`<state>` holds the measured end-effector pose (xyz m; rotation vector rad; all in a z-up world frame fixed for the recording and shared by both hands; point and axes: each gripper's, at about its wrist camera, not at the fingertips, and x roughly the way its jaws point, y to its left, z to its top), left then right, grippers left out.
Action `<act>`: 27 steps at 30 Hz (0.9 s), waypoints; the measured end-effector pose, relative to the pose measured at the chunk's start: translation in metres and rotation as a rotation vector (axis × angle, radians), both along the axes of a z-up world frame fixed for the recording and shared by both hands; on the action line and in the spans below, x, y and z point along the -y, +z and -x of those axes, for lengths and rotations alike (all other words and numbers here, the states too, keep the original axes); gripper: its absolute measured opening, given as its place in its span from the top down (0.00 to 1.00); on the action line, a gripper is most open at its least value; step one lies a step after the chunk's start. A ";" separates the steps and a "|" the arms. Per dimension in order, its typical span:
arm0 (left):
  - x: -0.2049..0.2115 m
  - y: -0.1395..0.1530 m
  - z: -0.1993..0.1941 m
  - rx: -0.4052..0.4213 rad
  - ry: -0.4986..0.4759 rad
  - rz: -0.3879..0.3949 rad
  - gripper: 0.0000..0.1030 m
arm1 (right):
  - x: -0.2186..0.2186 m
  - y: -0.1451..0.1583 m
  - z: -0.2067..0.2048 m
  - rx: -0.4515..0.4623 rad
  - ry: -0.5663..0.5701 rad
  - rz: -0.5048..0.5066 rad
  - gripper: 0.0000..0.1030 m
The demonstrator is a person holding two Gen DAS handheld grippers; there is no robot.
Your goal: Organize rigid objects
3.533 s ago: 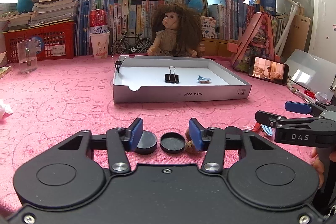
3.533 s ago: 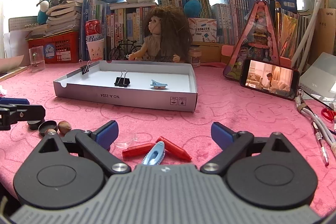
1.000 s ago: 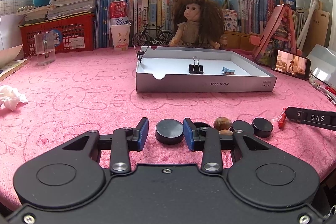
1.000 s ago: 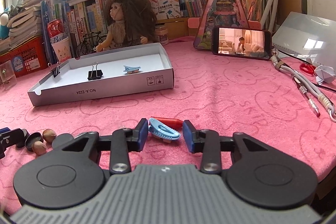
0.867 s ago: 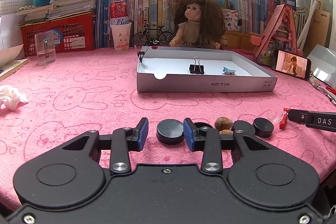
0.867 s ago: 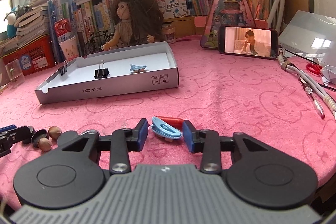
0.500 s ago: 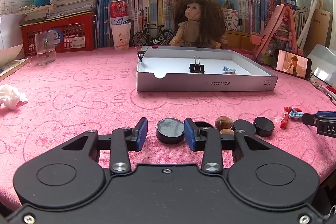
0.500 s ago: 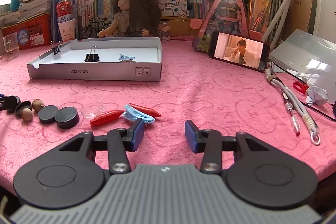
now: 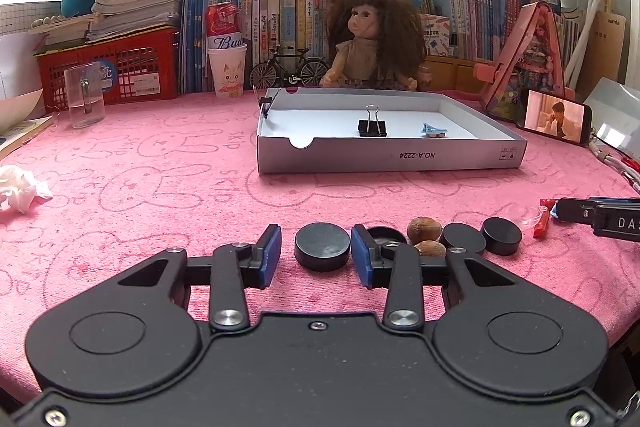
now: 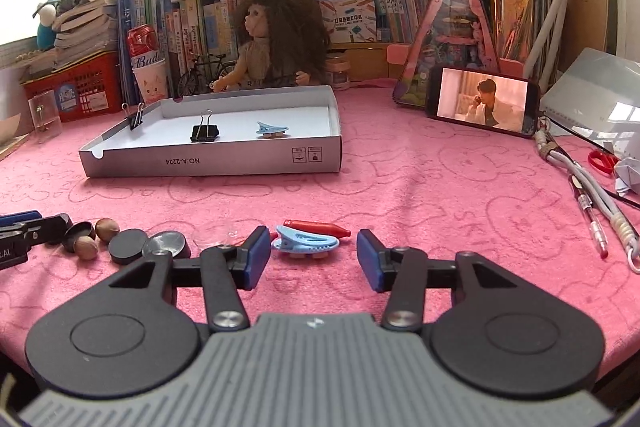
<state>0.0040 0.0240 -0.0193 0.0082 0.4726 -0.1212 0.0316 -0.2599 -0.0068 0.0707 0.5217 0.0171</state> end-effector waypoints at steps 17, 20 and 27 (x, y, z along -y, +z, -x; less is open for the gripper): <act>0.006 -0.001 -0.003 0.010 -0.032 -0.025 0.71 | -0.010 -0.003 -0.004 0.004 -0.028 -0.002 0.59; 0.005 0.003 -0.002 0.014 -0.029 -0.017 0.71 | -0.010 0.002 -0.001 0.021 -0.029 0.001 0.59; 0.004 0.015 -0.004 0.023 -0.017 0.013 0.71 | -0.008 0.011 0.000 0.049 -0.027 0.004 0.59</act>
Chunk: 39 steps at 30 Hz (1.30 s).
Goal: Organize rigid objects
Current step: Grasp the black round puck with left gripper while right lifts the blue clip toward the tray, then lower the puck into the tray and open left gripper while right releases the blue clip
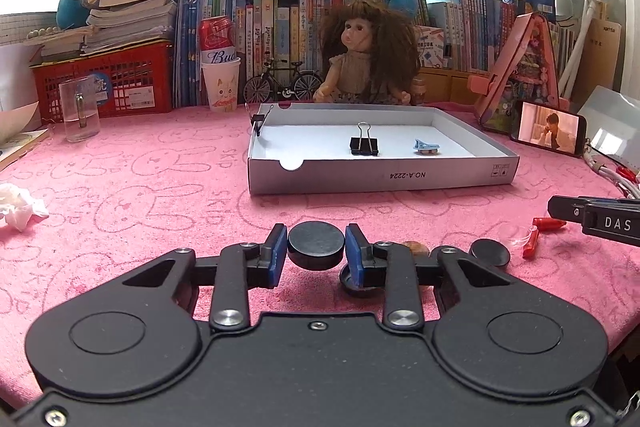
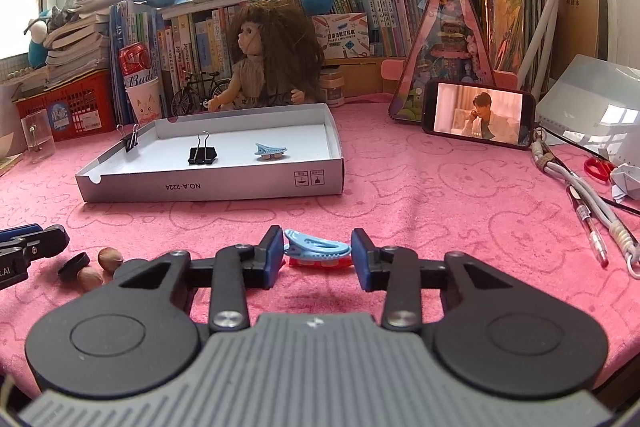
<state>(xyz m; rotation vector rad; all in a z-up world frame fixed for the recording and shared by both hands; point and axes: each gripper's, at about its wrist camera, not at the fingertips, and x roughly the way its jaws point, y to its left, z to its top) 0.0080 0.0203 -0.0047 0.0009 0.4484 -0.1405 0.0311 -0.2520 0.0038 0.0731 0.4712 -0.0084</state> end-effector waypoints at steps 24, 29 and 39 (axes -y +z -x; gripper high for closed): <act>-0.001 0.039 -0.055 -0.003 0.018 0.088 0.71 | -0.002 0.025 -0.033 0.069 0.006 -0.036 0.59; -0.001 0.041 -0.068 -0.003 0.023 0.094 0.71 | -0.006 0.027 -0.039 0.074 0.015 -0.038 0.59; -0.002 0.049 -0.108 -0.022 0.018 0.116 0.71 | 0.000 0.036 -0.072 0.076 0.023 -0.067 0.59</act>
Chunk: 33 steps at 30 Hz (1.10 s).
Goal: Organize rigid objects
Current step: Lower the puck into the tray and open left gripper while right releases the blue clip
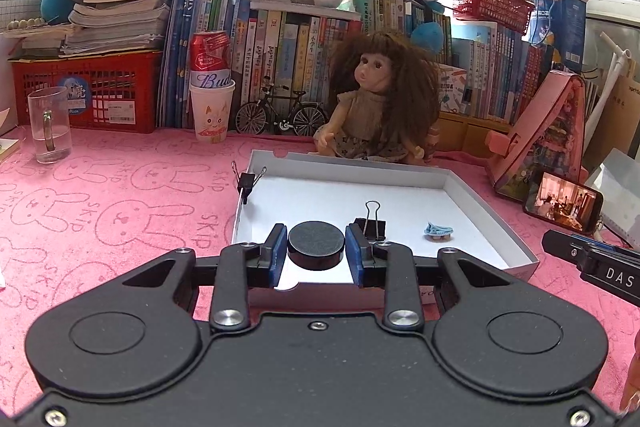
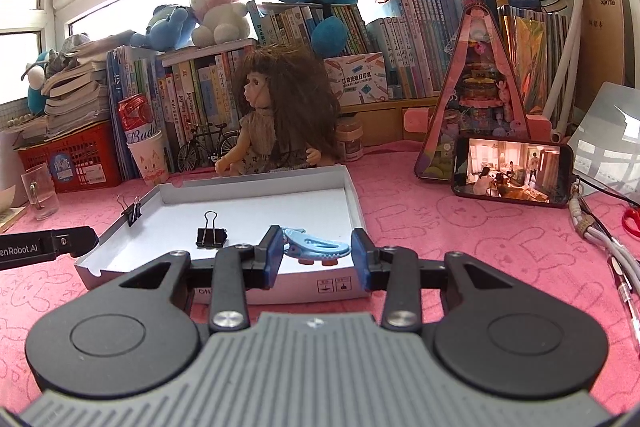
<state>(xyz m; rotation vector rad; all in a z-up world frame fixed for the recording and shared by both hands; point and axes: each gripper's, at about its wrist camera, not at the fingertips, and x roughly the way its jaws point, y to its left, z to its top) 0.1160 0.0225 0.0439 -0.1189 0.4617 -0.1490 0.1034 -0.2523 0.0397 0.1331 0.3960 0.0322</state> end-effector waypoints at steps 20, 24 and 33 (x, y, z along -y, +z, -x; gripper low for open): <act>0.014 -0.031 -0.110 -0.147 0.052 0.018 0.71 | -0.008 -0.030 -0.108 -0.166 -0.003 -0.004 0.59; 0.019 -0.038 -0.120 -0.169 0.051 0.021 0.71 | -0.011 -0.036 -0.119 -0.191 -0.009 0.009 0.59; 0.026 -0.049 -0.129 -0.193 0.064 0.002 0.71 | -0.014 -0.044 -0.127 -0.220 -0.003 0.022 0.59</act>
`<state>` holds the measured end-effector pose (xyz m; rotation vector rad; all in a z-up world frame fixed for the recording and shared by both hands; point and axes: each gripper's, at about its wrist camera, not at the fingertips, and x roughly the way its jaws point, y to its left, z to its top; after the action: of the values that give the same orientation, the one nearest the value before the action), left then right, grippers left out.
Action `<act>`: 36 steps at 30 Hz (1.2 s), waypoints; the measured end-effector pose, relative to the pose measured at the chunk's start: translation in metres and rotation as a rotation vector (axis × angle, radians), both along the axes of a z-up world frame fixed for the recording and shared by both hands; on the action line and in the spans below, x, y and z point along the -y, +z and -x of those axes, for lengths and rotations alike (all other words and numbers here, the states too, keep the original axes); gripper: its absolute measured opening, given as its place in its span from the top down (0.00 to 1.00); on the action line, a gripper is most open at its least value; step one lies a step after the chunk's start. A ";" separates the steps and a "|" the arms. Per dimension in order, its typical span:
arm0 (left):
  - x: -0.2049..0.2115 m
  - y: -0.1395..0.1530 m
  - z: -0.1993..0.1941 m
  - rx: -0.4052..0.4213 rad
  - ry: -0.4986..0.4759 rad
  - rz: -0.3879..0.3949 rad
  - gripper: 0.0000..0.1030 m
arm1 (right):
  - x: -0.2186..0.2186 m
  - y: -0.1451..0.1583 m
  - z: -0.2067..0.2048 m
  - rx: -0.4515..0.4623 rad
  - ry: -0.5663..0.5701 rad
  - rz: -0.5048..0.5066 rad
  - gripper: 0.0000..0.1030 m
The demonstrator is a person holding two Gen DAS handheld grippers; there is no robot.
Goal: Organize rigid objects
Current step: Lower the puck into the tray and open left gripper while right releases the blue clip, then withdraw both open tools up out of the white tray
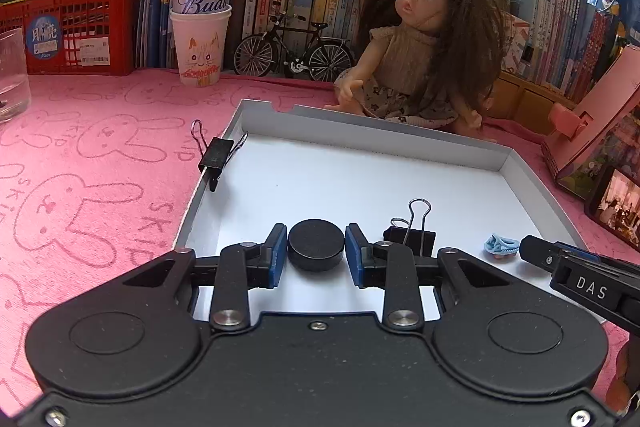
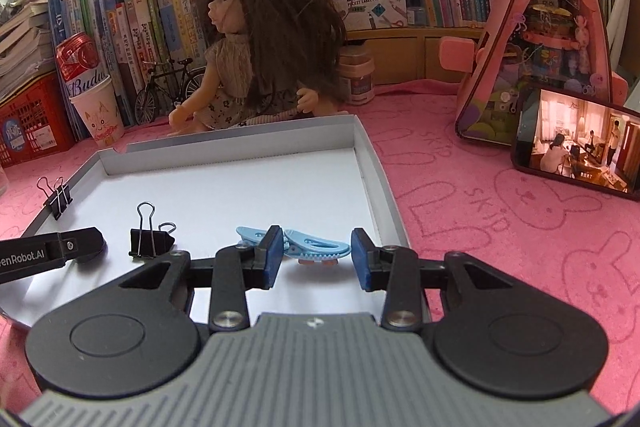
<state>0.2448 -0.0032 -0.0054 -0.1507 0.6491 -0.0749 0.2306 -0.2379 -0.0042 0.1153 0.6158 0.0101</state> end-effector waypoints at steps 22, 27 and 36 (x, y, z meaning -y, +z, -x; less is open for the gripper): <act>0.001 0.024 0.030 0.077 -0.042 -0.045 0.34 | -0.001 0.020 0.015 0.035 0.026 -0.018 0.28; -0.002 0.031 0.043 0.092 -0.061 -0.030 0.28 | 0.003 0.026 0.025 0.051 0.030 -0.014 0.22; -0.006 0.037 0.073 0.109 -0.099 0.002 0.24 | 0.002 0.030 0.049 0.073 0.070 0.007 0.16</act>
<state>0.1717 0.0030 0.0315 -0.1155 0.5471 -0.1775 0.1820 -0.2402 0.0254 0.0861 0.5467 0.0794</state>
